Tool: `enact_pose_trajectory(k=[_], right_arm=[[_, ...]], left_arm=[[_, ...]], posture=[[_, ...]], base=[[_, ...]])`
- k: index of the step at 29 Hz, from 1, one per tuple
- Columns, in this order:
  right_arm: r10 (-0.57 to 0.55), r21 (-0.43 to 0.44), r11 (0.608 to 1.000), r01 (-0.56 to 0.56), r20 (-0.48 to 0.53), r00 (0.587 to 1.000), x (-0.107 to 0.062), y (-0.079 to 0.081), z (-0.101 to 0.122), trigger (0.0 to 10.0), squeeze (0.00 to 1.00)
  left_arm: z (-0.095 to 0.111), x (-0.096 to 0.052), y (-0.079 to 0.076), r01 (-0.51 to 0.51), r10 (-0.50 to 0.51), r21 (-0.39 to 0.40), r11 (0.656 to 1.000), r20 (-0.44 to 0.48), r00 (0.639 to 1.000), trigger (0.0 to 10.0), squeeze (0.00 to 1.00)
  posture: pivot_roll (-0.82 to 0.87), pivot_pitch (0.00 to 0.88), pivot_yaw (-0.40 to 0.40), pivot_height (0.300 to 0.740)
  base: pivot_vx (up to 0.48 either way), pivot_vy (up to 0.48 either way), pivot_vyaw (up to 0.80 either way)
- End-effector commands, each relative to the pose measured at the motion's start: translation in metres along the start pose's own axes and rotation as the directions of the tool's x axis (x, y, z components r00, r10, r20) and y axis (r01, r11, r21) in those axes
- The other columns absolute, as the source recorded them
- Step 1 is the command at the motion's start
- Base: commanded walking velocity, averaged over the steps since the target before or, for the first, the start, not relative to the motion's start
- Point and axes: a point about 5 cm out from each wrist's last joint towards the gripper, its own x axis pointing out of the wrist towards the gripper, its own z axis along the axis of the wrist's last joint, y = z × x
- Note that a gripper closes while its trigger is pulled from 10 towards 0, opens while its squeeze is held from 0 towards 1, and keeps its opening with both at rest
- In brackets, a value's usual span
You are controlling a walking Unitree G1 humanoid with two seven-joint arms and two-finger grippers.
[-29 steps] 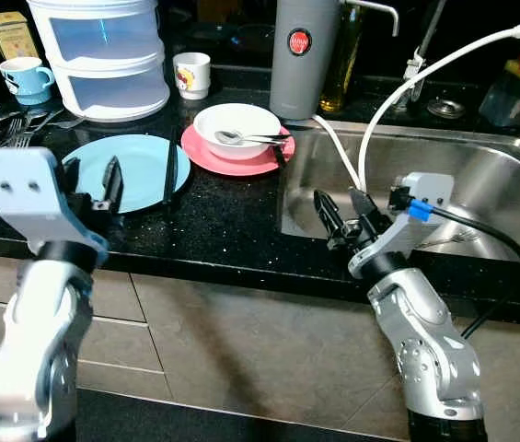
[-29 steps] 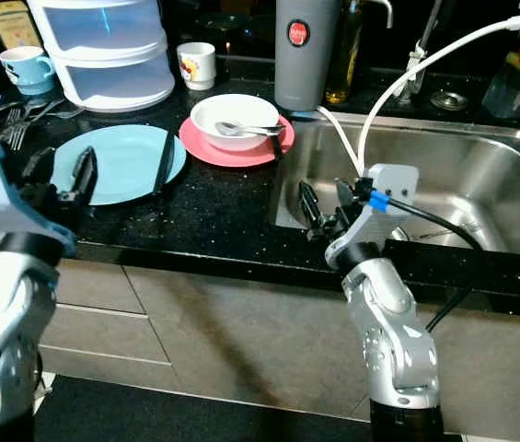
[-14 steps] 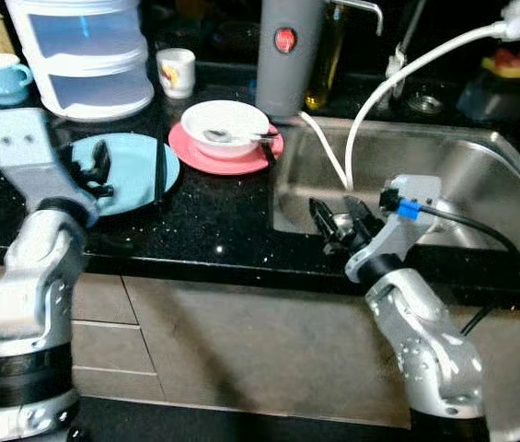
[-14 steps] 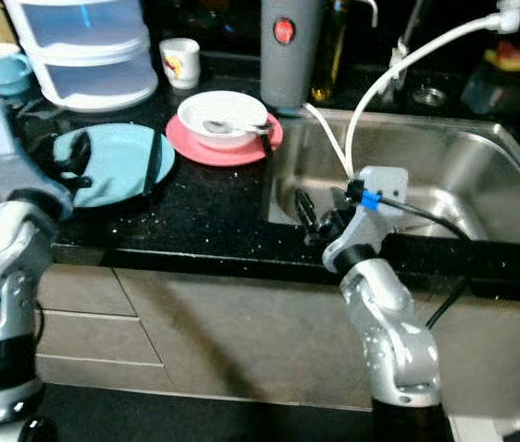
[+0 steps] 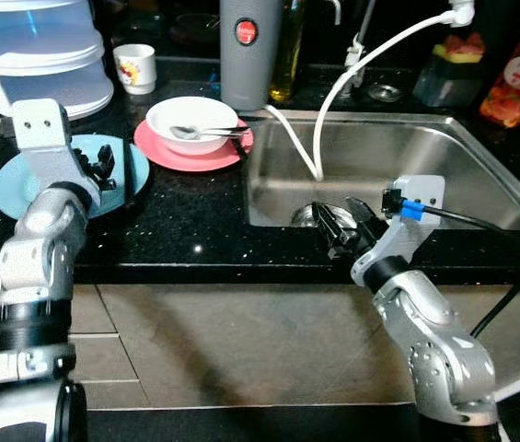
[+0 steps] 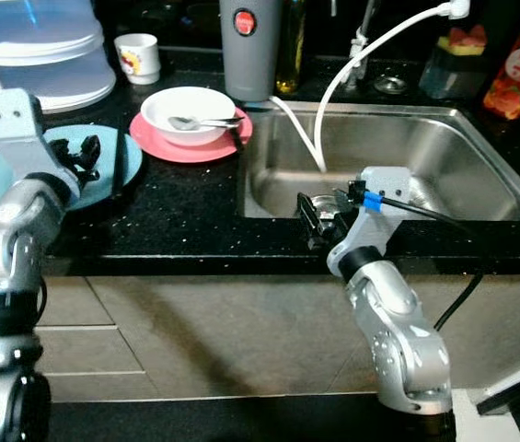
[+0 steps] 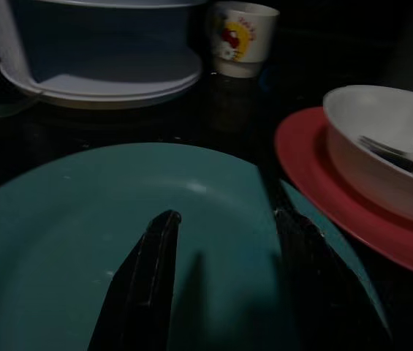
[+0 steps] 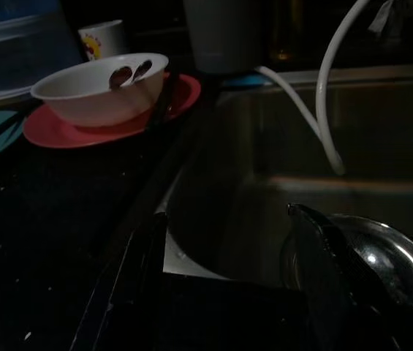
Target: Kitchen organization
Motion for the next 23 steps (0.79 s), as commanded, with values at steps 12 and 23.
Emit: enact_pose_trajectory(k=[12, 23], right_arm=[[0.004, -0.001, 1.000, -0.004, -0.015, 1.000, -0.006, 0.001, 0.003, 10.0, 0.00], [0.001, 0.001, 1.000, -0.001, -0.023, 1.000, -0.007, 0.002, 0.005, 10.0, 0.00]], left_arm=[[0.013, 0.016, 0.001, 0.033, -0.029, 0.038, 0.999, -0.088, 0.996, 10.0, 0.00], [0.000, 0.025, -0.013, 0.128, -0.128, -0.019, 0.992, -0.268, 0.955, 10.0, 0.00]], posture=[[0.05, 0.077, -0.053, 0.740], [0.04, 0.089, -0.047, 0.740]], base=[[0.000, 0.000, 0.00], [0.000, 0.000, 0.00]])
